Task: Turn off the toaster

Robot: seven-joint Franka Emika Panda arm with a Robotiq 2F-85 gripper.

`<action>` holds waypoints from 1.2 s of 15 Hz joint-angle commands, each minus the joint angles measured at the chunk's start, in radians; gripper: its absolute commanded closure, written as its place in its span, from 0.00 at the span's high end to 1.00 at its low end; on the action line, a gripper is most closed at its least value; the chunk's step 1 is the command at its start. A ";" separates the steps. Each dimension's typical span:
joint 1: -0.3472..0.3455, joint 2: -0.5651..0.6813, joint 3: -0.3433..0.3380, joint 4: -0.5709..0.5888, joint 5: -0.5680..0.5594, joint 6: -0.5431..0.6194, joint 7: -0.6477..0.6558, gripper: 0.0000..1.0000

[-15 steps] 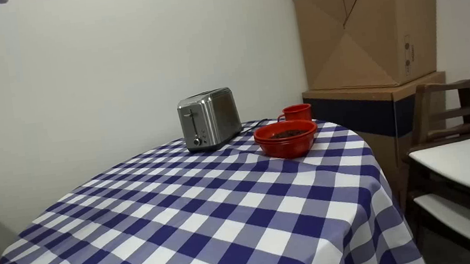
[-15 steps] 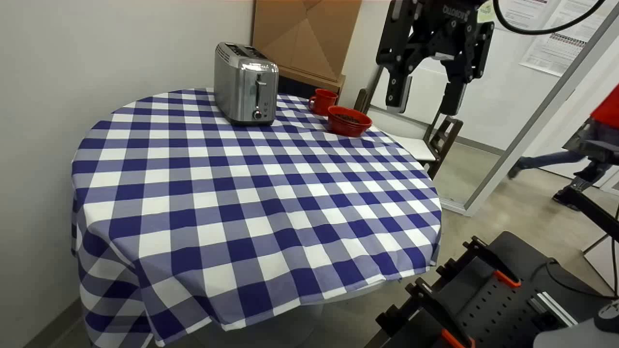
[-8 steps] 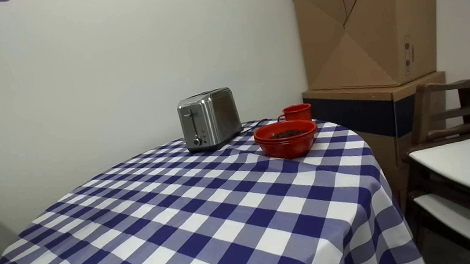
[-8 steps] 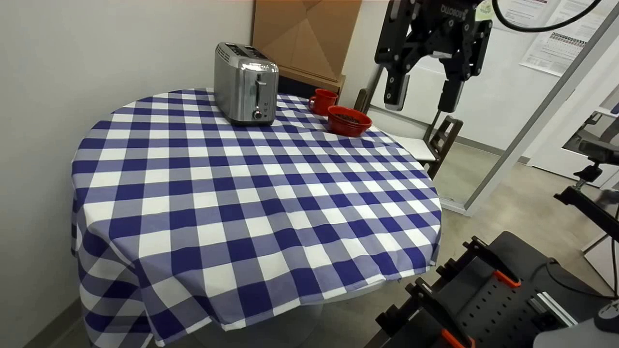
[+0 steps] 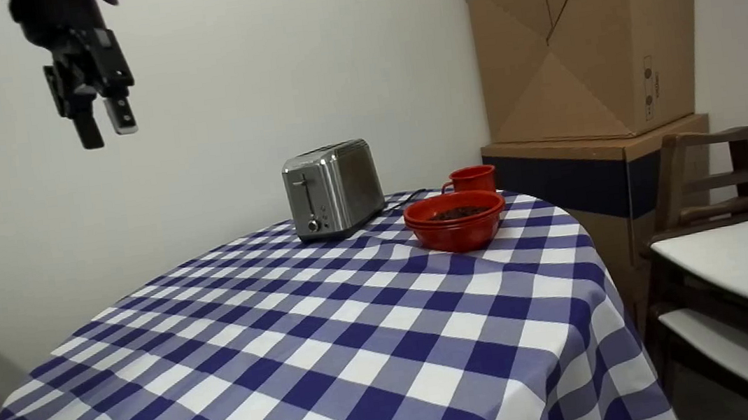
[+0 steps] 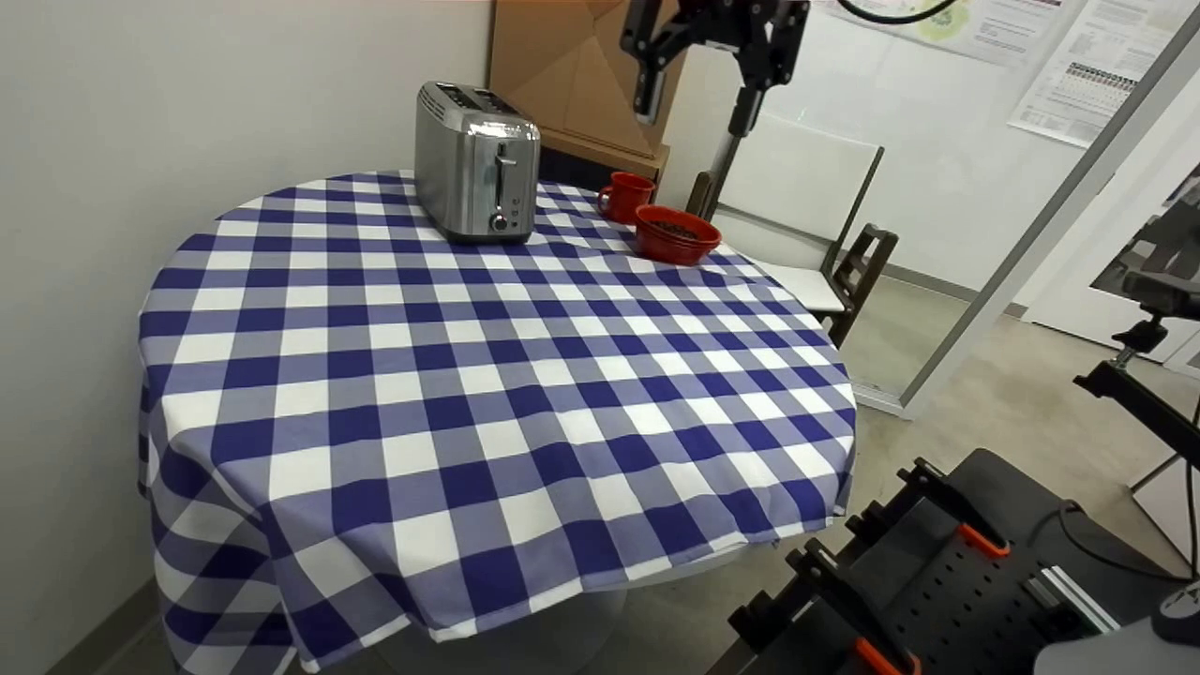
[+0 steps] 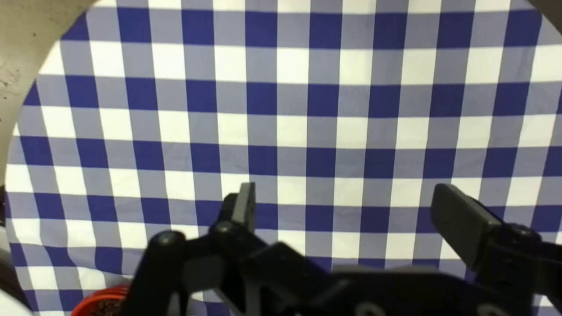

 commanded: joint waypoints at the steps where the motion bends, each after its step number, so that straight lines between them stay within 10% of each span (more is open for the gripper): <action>1: 0.020 0.230 -0.033 0.251 -0.039 0.016 -0.012 1.00; 11: 0.201 0.610 -0.173 0.692 -0.365 0.177 0.179 1.00; 12: 0.216 0.640 -0.190 0.717 -0.374 0.203 0.199 0.75; 18: 0.250 0.775 -0.272 0.831 -0.375 0.310 0.204 0.35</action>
